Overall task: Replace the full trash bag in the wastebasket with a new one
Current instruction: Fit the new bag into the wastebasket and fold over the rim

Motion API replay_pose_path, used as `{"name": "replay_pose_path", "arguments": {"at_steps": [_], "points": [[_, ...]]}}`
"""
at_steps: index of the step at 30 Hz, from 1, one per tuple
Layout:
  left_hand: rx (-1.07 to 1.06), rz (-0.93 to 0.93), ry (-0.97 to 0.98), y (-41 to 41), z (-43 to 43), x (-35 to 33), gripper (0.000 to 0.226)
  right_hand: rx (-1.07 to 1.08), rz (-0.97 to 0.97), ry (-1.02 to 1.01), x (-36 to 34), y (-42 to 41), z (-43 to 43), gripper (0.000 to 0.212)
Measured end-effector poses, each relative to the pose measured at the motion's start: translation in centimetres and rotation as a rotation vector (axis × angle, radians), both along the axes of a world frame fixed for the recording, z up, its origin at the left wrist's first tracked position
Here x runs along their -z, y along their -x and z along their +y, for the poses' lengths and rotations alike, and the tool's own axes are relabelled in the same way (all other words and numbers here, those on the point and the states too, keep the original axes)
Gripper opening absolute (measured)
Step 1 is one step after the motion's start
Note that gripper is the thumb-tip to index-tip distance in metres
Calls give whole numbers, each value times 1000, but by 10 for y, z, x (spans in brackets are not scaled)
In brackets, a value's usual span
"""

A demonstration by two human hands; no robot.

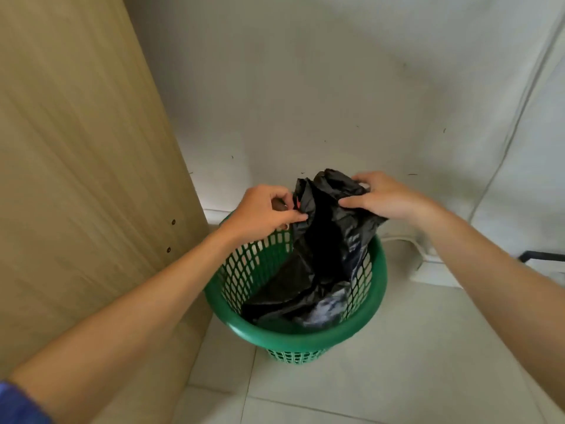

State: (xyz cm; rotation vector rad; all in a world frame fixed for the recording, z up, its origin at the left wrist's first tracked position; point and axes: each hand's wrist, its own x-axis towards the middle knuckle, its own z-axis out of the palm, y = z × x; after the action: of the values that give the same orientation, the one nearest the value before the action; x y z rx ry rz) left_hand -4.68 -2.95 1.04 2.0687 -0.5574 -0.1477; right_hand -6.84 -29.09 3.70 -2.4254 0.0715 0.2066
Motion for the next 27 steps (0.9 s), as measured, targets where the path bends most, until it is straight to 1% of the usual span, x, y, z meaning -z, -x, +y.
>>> {"name": "replay_pose_path", "arguments": {"at_steps": [3, 4, 5, 6, 7, 8, 9, 10, 12, 14, 15, 17, 18, 20, 21, 23, 24, 25, 26, 27], "points": [[42, 10, 67, -1, 2, -15, 26, -119, -4, 223, -30, -5, 2, 62], [65, 3, 76, 1, 1, -18, 26, -130, -39, 232, -38, -4, 6, 65], [90, -3, 77, 4, 1, -20, 26, -130, -106, 200, -44, -1, 10, 66], [118, -14, 77, 8, 1, -22, 26, -123, -210, 148, -49, 1, 15, 65], [151, -26, 79, 11, 1, -22, 27, -117, -323, 95, -53, 5, 22, 62], [185, -24, 84, 13, 1, -21, 27, -127, -393, 58, -56, 8, 27, 58], [207, -6, 93, 15, 1, -19, 27, -171, -400, 45, -59, 11, 33, 55], [212, 16, 102, 17, 2, -19, 27, -234, -357, 73, -60, 15, 38, 52], [188, 33, 120, 16, 4, -21, 29, -331, -239, 209, -55, 22, 45, 48], [196, 58, 147, 13, 8, -24, 31, -341, -225, 299, -47, 23, 47, 38], [219, 78, 152, 11, 12, -27, 30, -336, -247, 295, -45, 23, 47, 29], [253, 111, 145, 7, 22, -31, 26, -319, -285, 221, -44, 24, 46, 12], [249, 120, 150, 6, 27, -33, 21, -304, -302, 186, -45, 24, 46, 8], [195, 133, 197, 5, 35, -37, 5, -255, -354, 138, -47, 22, 47, 12], [152, 138, 246, 6, 36, -40, 9, -227, -383, 124, -48, 22, 49, 13], [41, 158, 341, 10, 33, -47, 31, -197, -441, 112, -50, 19, 54, 14], [-4, 152, 351, 14, 29, -51, 44, -190, -467, 104, -52, 18, 56, 14], [-31, 128, 330, 17, 25, -53, 54, -183, -490, 98, -53, 17, 59, 15], [-56, 89, 287, 20, 21, -54, 59, -174, -513, 82, -55, 17, 61, 16], [-82, 32, 243, 21, 18, -53, 57, -166, -538, 55, -57, 17, 63, 18]]}}
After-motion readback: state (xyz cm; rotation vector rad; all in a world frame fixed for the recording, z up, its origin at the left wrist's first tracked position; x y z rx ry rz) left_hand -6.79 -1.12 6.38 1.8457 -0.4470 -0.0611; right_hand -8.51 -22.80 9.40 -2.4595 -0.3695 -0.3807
